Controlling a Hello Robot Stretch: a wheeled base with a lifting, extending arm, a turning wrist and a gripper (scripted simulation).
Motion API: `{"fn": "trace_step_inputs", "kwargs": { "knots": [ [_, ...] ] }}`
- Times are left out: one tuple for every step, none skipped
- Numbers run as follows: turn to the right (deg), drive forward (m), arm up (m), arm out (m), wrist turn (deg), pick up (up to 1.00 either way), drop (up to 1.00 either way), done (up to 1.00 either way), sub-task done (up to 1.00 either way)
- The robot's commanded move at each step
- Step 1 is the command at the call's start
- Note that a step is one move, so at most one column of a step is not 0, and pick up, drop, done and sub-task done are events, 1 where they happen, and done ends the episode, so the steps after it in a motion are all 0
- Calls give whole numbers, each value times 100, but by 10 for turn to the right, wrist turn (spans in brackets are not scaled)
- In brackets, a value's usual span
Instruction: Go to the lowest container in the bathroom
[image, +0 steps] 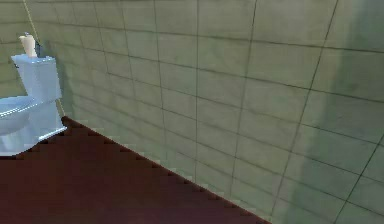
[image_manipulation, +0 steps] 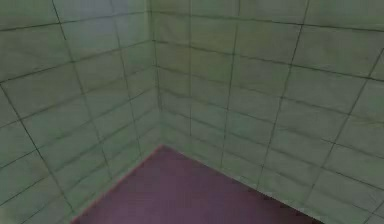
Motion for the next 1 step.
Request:
{"fn": "trace_step_inputs", "kwargs": {
  "knots": [
    [0,30,0,0,0,0,0,0,0]
  ]
}}
